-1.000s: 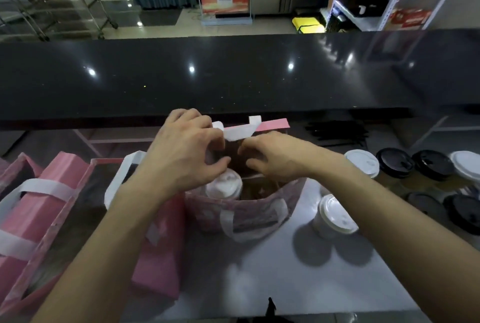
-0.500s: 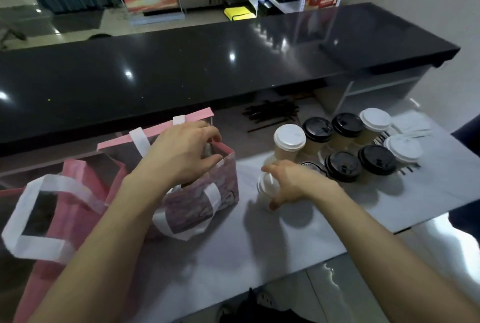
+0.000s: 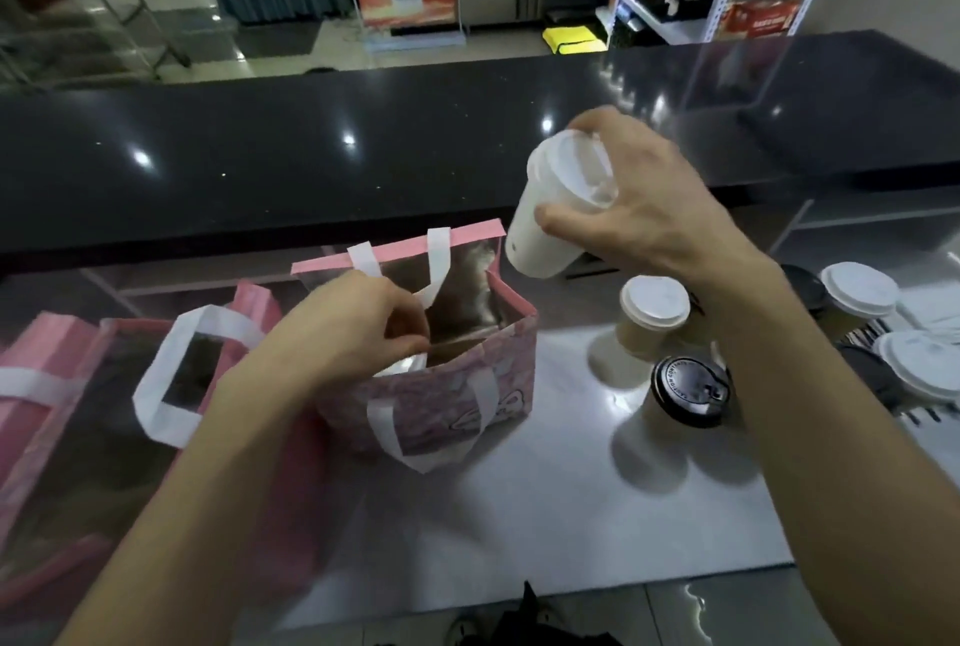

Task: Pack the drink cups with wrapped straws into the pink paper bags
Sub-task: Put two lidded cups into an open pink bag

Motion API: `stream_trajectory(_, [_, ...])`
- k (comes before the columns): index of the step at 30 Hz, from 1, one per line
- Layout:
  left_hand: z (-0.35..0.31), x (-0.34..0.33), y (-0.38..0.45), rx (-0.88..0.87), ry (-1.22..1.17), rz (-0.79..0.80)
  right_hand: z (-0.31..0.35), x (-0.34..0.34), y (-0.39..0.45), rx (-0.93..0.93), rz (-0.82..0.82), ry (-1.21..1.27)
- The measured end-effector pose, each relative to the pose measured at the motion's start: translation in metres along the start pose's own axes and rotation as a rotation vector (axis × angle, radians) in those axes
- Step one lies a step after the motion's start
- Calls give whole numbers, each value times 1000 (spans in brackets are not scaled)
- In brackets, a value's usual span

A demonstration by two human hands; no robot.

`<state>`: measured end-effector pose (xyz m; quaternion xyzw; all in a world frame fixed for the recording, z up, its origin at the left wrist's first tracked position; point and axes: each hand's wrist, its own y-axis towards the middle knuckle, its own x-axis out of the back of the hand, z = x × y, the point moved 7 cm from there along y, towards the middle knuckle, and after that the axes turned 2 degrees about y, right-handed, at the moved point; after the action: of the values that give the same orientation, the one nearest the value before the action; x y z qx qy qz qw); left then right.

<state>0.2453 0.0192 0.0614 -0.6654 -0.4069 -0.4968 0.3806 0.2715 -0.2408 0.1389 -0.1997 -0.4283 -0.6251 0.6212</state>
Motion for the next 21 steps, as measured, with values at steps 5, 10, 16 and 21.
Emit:
stream_trajectory(5, [19,-19,-4,39,5,81,47,-23,13,123,225,195])
stream_trajectory(10, [37,-13,0,-3,-22,-108,58,-60,17,137,439,153])
stream_trajectory(16, [54,-25,7,10,-13,-91,57,-112,29,188,678,-110])
stream_trajectory(21, [50,-35,6,-18,-35,-27,42,-162,34,242,820,-442])
